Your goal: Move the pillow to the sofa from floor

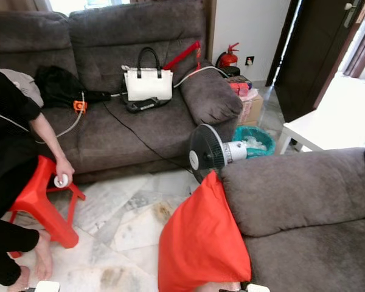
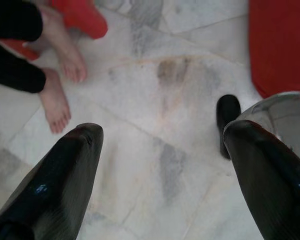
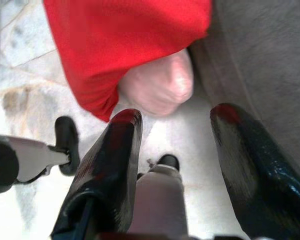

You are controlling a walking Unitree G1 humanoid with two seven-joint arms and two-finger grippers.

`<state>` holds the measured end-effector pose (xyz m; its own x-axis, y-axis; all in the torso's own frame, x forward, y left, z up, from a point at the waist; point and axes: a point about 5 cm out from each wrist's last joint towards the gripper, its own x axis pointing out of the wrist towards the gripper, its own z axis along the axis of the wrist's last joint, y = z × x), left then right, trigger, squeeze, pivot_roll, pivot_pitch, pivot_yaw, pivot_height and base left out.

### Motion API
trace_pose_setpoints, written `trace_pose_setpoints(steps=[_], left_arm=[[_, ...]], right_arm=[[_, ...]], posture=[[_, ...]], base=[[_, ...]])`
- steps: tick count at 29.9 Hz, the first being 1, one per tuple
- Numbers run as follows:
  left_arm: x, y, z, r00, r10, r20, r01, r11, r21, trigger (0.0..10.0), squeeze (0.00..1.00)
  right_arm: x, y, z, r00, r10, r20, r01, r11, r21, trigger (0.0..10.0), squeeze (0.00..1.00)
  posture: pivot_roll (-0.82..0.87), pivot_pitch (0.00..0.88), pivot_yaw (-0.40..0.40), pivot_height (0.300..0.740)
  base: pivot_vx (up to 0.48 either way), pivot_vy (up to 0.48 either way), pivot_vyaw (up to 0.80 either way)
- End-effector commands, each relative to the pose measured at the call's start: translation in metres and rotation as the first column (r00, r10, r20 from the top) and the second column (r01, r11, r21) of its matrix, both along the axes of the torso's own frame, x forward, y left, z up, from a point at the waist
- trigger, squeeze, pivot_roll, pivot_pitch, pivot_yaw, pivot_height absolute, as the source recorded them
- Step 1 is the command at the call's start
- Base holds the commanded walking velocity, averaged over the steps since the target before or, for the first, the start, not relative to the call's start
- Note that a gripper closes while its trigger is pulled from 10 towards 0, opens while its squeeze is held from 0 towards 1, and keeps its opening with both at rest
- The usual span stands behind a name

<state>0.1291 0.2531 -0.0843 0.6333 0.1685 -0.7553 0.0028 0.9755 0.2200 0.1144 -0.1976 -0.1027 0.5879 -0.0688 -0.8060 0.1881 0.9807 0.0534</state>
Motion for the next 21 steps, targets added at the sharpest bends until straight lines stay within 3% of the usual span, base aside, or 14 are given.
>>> trace_pose_setpoints(steps=[1, 8, 21], left_arm=[[0.0032, -0.0011, 0.0008, 1.0, -0.031, -0.001, 0.031, 1.0, 0.003, 10.0, 0.0], [0.0049, 0.0006, 0.0018, 1.0, -0.027, 0.002, 0.027, 1.0, 0.004, 10.0, 0.0], [0.0058, 0.0011, 0.0022, 1.0, -0.027, 0.004, 0.027, 1.0, 0.006, 10.0, 0.0]], right_arm=[[0.0043, -0.0006, 0.0012, 1.0, -0.004, 0.009, 0.004, 1.0, 0.001, 10.0, 0.0], [0.0082, -0.0011, 0.0022, 1.0, -0.019, 0.015, 0.019, 1.0, 0.008, 10.0, 0.0], [0.0095, -0.001, 0.0029, 1.0, -0.007, 0.025, 0.007, 1.0, 0.013, 10.0, 0.0]], posture=[[0.13, 0.0, -0.003, 0.74], [0.13, 0.0, -0.002, 0.74], [0.14, 0.0, -0.001, 0.74]], base=[[0.0, 0.0, 0.0], [0.0, 0.0, 0.0], [0.205, 0.0, 0.0]])
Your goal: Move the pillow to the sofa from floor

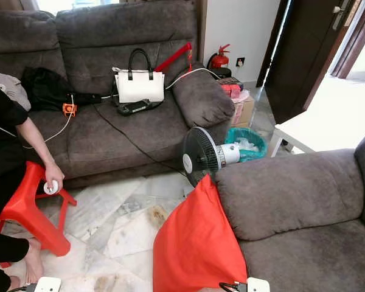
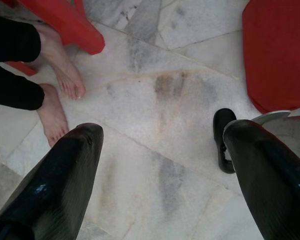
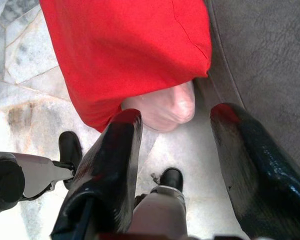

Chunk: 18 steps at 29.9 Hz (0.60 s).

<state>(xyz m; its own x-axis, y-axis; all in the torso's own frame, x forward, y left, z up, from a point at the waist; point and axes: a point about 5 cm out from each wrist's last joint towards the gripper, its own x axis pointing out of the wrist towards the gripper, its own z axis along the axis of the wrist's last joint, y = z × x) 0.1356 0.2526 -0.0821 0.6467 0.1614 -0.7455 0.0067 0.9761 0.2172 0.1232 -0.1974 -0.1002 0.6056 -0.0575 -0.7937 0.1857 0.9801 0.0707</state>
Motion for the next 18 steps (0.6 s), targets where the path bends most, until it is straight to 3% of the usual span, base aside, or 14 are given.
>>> trace_pose_setpoints(steps=[1, 18], left_arm=[[-0.001, 0.0021, 0.0001, 1.0, -0.02, -0.014, 0.02, 1.0, 0.01, 10.0, 0.0], [0.0004, 0.0, -0.0001, 1.0, -0.027, -0.012, 0.027, 0.999, 0.016, 10.0, 0.0]], right_arm=[[0.0006, -0.001, 0.0004, 1.0, -0.005, 0.002, 0.005, 1.0, 0.0, 10.0, 0.0], [0.0008, -0.0005, 0.0001, 1.0, -0.004, -0.003, 0.004, 1.0, 0.007, 10.0, 0.0]], posture=[[0.14, 0.0, -0.001, 0.74], [0.14, 0.0, 0.002, 0.74]], base=[[0.255, 0.0, 0.0], [0.269, 0.0, 0.0]])
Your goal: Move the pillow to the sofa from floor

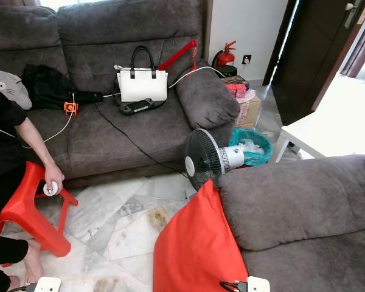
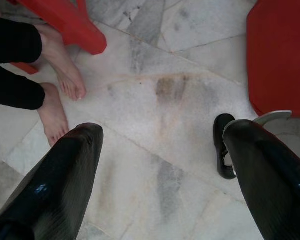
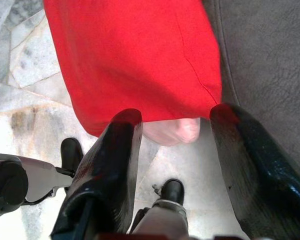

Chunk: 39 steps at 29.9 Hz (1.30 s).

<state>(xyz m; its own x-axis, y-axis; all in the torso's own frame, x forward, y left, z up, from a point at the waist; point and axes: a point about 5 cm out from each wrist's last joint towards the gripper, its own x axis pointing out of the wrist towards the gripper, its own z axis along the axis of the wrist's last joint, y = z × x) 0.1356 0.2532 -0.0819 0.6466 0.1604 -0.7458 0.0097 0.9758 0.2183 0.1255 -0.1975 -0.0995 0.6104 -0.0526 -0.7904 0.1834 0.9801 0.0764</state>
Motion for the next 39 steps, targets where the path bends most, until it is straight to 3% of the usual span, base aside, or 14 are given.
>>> trace_pose_setpoints(steps=[1, 39], left_arm=[[0.0005, -0.0007, -0.0003, 1.0, -0.024, -0.011, 0.024, 1.0, 0.015, 10.0, 0.0], [-0.002, 0.002, -0.0011, 0.999, -0.02, -0.033, 0.021, 1.0, 0.02, 10.0, 0.0]], right_arm=[[-0.0015, -0.0003, -0.0007, 1.0, -0.009, -0.009, 0.009, 1.0, 0.003, 10.0, 0.0], [-0.0027, 0.0002, -0.0008, 1.0, -0.012, -0.004, 0.012, 1.0, 0.005, 10.0, 0.0]], posture=[[0.14, 0.0, 0.002, 0.74], [0.14, 0.0, 0.005, 0.74]], base=[[0.292, 0.0, 0.0], [0.316, 0.0, 0.0]])
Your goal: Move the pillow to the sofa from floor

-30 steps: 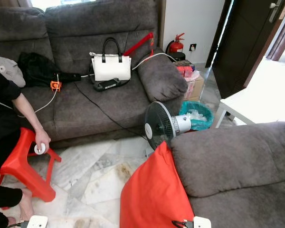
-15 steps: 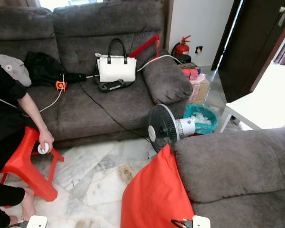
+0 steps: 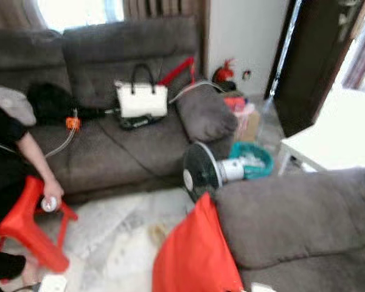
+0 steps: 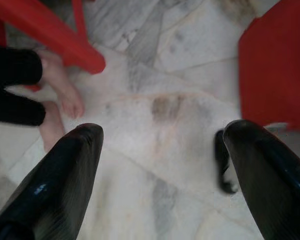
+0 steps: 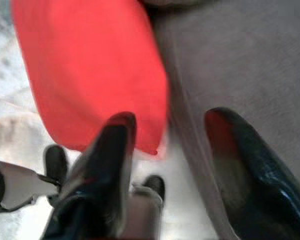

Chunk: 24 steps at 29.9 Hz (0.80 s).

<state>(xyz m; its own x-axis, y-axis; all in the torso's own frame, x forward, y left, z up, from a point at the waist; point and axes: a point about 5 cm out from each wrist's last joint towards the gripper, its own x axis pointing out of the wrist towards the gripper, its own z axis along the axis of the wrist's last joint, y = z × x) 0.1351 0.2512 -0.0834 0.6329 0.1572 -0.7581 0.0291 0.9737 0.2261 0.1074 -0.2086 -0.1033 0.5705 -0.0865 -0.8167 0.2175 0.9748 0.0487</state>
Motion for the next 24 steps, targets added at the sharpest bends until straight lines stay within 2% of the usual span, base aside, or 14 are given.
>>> trace_pose_setpoints(steps=[1, 9, 15, 17, 21, 24], left_arm=[[-0.002, 0.005, 0.0, 1.0, -0.005, -0.014, 0.005, 1.0, 0.014, 10.0, 0.0], [-0.003, 0.004, 0.0, 1.0, -0.005, -0.01, 0.005, 1.0, 0.012, 10.0, 0.0], [0.0, 0.005, 0.003, 1.0, -0.005, 0.021, 0.004, 1.0, 0.023, 10.0, 0.0], [0.008, 0.006, 0.007, 0.997, -0.01, 0.074, 0.007, 0.999, 0.039, 10.0, 0.0], [0.019, 0.006, 0.013, 0.991, -0.015, 0.132, 0.01, 0.999, 0.041, 10.0, 0.0], [0.042, 0.002, 0.026, 0.97, -0.048, 0.238, 0.041, 0.999, 0.033, 10.0, 0.0]], right_arm=[[0.015, 0.011, 0.003, 0.999, 0.019, 0.043, -0.02, 1.0, 0.023, 10.0, 0.0], [0.017, 0.011, 0.005, 0.997, 0.003, 0.073, -0.004, 1.0, 0.018, 10.0, 0.0], [0.02, 0.01, 0.008, 0.987, -0.071, 0.147, 0.065, 0.997, 0.045, 10.0, 0.0], [0.023, 0.01, 0.012, 0.978, -0.063, 0.198, 0.055, 0.998, 0.043, 10.0, 0.0], [0.025, 0.01, 0.014, 0.971, -0.067, 0.23, 0.058, 0.997, 0.045, 10.0, 0.0], [0.027, 0.009, 0.017, 0.958, -0.073, 0.277, 0.063, 0.997, 0.044, 10.0, 0.0]], posture=[[0.14, 0.0, 0.005, 0.74], [0.14, 0.0, 0.006, 0.74], [0.14, 0.0, 0.008, 0.74], [0.14, 0.0, 0.007, 0.74], [0.14, 0.0, 0.005, 0.74], [0.15, 0.0, 0.005, 0.74]], base=[[0.289, 0.0, 0.0], [0.036, 0.0, 0.0], [0.0, 0.0, 0.0], [0.0, 0.0, 0.0], [0.0, 0.0, 0.0], [0.0, 0.0, 0.0]])
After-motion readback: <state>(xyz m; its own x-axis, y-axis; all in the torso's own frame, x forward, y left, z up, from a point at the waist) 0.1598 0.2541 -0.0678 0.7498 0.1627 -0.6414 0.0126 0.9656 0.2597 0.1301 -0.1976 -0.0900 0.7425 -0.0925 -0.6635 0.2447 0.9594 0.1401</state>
